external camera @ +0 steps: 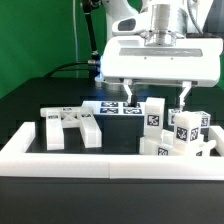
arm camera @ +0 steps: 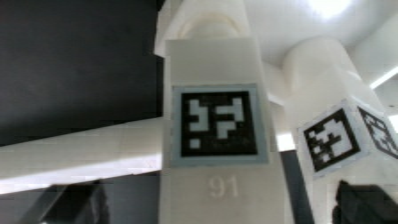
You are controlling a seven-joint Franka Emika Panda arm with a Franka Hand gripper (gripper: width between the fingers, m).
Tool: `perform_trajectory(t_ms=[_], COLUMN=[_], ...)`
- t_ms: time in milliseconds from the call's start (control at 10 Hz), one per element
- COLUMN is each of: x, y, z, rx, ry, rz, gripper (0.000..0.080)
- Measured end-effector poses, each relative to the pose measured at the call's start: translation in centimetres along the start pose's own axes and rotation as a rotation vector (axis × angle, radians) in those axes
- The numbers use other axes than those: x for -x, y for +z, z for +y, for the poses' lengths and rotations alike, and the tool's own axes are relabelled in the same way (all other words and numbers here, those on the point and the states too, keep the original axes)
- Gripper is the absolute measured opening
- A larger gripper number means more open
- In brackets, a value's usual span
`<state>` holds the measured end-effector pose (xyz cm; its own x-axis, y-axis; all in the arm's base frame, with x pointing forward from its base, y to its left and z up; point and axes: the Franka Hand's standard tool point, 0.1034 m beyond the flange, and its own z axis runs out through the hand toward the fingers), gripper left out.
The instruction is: Assemble chair
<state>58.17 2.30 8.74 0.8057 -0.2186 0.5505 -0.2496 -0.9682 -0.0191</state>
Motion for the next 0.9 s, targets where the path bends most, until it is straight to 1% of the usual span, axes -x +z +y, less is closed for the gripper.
perform_trajectory(t_ms=[200, 300, 600, 700, 800, 900], x=[-0.2, -0.7, -1.8, -1.9, -2.0, -1.3], y=[0.0, -0.3, -1.0, -0.9, -0.8, -0.5], z=[0.4, 0.8, 1.1, 1.3, 1.5, 1.5], rx=[-0.001, -0.002, -0.016, -0.021, -0.018, -0.024], ry=[-0.010, -0.009, 0.004, 0.012, 0.015, 0.021], rz=[-0.024, -0.023, -0.060, -0.088, -0.088, -0.143], gripper=[0.0647, 0.0649, 0.0649, 0.0649, 0.0649, 0.0649])
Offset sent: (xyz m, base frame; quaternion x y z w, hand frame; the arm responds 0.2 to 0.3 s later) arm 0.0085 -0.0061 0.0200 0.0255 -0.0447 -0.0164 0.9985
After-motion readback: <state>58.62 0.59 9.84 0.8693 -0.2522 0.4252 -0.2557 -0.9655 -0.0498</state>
